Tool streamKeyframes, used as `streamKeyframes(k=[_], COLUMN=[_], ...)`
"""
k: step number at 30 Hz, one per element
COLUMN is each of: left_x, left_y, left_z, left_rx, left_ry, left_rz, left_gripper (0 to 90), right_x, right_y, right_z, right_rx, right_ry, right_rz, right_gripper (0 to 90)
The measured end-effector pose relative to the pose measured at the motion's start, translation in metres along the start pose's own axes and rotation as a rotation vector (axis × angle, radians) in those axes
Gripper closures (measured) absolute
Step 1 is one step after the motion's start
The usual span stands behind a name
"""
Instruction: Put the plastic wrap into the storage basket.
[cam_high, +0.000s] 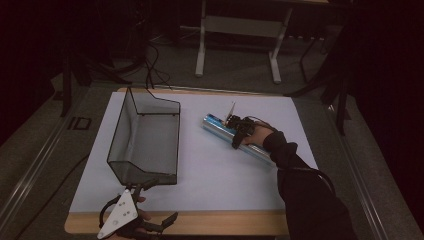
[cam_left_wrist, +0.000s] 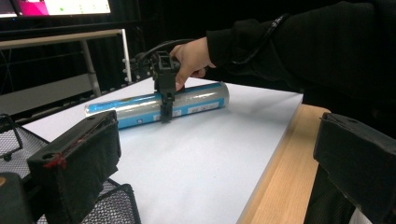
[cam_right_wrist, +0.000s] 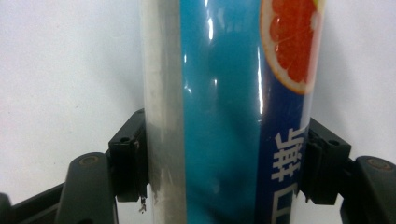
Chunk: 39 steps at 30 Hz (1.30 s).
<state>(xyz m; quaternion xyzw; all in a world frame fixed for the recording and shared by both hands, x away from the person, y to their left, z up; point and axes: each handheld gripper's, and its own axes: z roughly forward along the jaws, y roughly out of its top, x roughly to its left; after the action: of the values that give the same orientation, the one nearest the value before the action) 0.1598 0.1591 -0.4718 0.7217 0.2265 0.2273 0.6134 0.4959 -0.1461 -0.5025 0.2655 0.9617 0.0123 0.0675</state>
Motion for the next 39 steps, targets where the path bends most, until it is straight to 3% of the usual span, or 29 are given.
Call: streamKeyframes(k=[5, 7, 19, 28, 39], left_x=[0.001, 0.0, 0.0, 0.002, 0.002], left_y=[0.0, 0.0, 0.0, -0.001, 0.0], left_z=[0.0, 0.0, 0.0, 0.003, 0.005], left_rx=[-0.004, -0.002, -0.002, -0.003, -0.005], left_ry=[0.002, 0.001, -0.001, -0.007, -0.018], left_rz=[-0.006, -0.001, -0.001, -0.015, -0.013], left_gripper=[1.3, 1.3, 1.3, 1.3, 1.3], right_x=[-0.002, -0.001, 0.007, 0.015, 0.032], right_y=[-0.002, -0.003, 0.0, 0.007, 0.023], right_z=[-0.003, -0.007, -0.032, -0.054, -0.093], right_rx=[-0.012, -0.032, -0.108, -0.209, -0.366], right_ry=[0.055, 0.038, 0.081, 0.101, 0.134], right_rz=[0.051, 0.067, 0.102, 0.121, 0.14], right_gripper=[31.7, 31.7, 31.6, 31.6, 31.6])
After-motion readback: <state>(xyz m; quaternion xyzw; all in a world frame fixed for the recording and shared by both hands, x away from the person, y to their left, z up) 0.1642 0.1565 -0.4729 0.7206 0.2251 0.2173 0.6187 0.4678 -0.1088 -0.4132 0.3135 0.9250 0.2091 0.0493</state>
